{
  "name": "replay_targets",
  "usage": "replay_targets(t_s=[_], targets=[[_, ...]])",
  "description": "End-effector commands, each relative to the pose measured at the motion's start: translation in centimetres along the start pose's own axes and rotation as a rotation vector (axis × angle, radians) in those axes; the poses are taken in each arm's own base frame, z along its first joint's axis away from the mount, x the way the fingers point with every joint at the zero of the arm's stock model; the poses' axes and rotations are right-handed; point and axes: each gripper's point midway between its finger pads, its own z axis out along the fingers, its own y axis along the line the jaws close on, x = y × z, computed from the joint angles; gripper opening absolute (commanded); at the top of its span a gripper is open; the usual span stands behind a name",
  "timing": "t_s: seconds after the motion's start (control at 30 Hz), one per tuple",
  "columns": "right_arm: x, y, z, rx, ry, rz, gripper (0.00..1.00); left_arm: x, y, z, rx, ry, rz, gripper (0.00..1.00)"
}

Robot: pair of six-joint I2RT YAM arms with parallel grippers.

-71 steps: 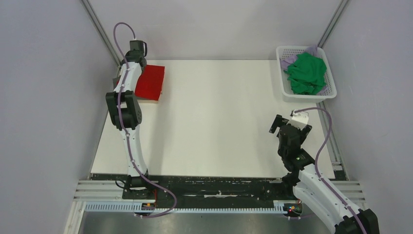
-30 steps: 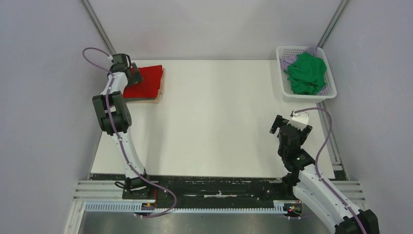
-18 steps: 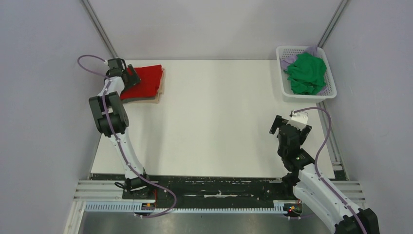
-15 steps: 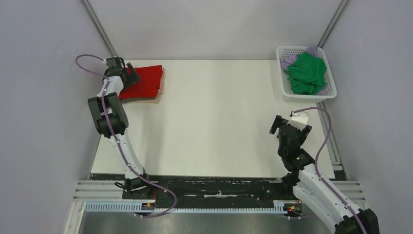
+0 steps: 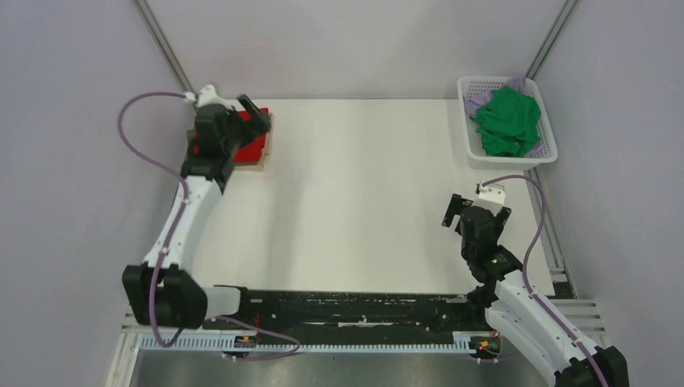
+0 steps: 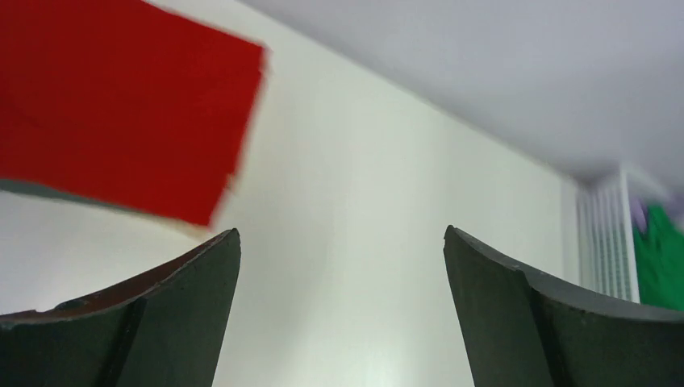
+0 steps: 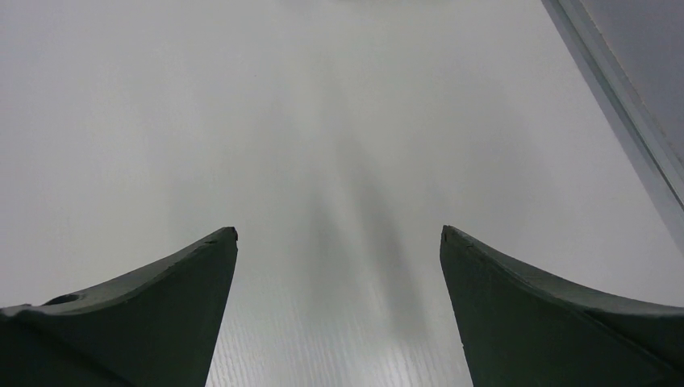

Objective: Fold and stack the t-shirts
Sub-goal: Reset both arms

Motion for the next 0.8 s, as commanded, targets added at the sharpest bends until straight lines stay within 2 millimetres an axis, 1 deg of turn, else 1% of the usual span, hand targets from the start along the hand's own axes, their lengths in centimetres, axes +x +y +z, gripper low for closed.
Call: replay_targets(t_s=[0.0,0.03,0.1,0.13,0.2,0.23,0.27,0.33,0.47,0.77], targets=[[-0.6,0.8,-0.5,-0.040,0.017,0.039,0.98,11.9,-2.3,-4.9,0.044,0.115,0.088,1.00],[-0.4,0.8,-0.5,-0.043,0.019,0.043,0.98,14.2,-2.4,-6.2,0.088,0.132,0.098,1.00],[0.0,0.8,-0.6,-0.049,0.022,0.051,0.98,18.0,-1.9,-8.2,0.150,0.164,0.102,1.00],[0.3,0.9,-0.6,-0.055,0.024,0.051,0.98,19.4,-1.8,-9.3,0.181,0.181,0.112,1.00],[1.0,0.9,-0.5,-0.064,0.025,0.056,0.98,22.4,0.5,-10.5,0.150,0.215,0.112,1.00],[1.2,1.0,-0.5,-0.076,0.023,0.060,0.98,23.0,1.3,-10.8,0.137,0.214,0.105,1.00],[1.5,1.1,-0.5,-0.087,0.020,0.059,0.98,22.9,1.9,-10.9,0.131,0.189,0.104,1.00],[1.9,0.9,-0.4,-0.083,0.010,0.059,0.98,22.0,2.2,-11.3,0.119,0.153,0.117,1.00],[1.9,0.4,-0.4,-0.069,-0.020,0.068,0.98,21.1,1.3,-12.2,0.165,0.145,0.110,1.00],[0.9,0.2,-0.5,-0.076,-0.095,0.108,0.98,21.5,1.7,-11.7,0.133,0.160,0.125,1.00]])
